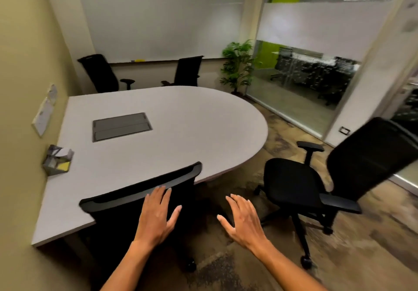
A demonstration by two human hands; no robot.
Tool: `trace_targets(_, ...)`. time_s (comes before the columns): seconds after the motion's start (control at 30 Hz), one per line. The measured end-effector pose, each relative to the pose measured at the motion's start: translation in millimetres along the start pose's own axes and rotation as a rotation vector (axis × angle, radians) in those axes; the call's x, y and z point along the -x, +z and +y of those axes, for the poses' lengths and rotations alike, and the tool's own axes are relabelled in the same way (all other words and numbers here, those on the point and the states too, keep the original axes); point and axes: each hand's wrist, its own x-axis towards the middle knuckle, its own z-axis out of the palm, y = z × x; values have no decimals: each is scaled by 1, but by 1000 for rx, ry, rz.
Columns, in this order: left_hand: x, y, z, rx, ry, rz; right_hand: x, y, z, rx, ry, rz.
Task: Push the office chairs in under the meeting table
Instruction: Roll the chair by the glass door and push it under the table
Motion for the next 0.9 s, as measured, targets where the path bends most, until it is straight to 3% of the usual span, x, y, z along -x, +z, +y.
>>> trace_targets(0.17, 18, 20, 49, 55, 103, -34, 79, -26, 48, 32, 217, 47)
trace_targets(0.3, 23, 38, 142, 134, 262, -92, 149, -73, 118, 50, 436, 180)
trace_targets(0.53, 11, 81, 231, 107, 343, -170, 204, -110, 205, 17, 628, 330)
trace_targets(0.9, -26, 192, 504, 141, 557, -279, 296, -182, 427, -15, 844, 402)
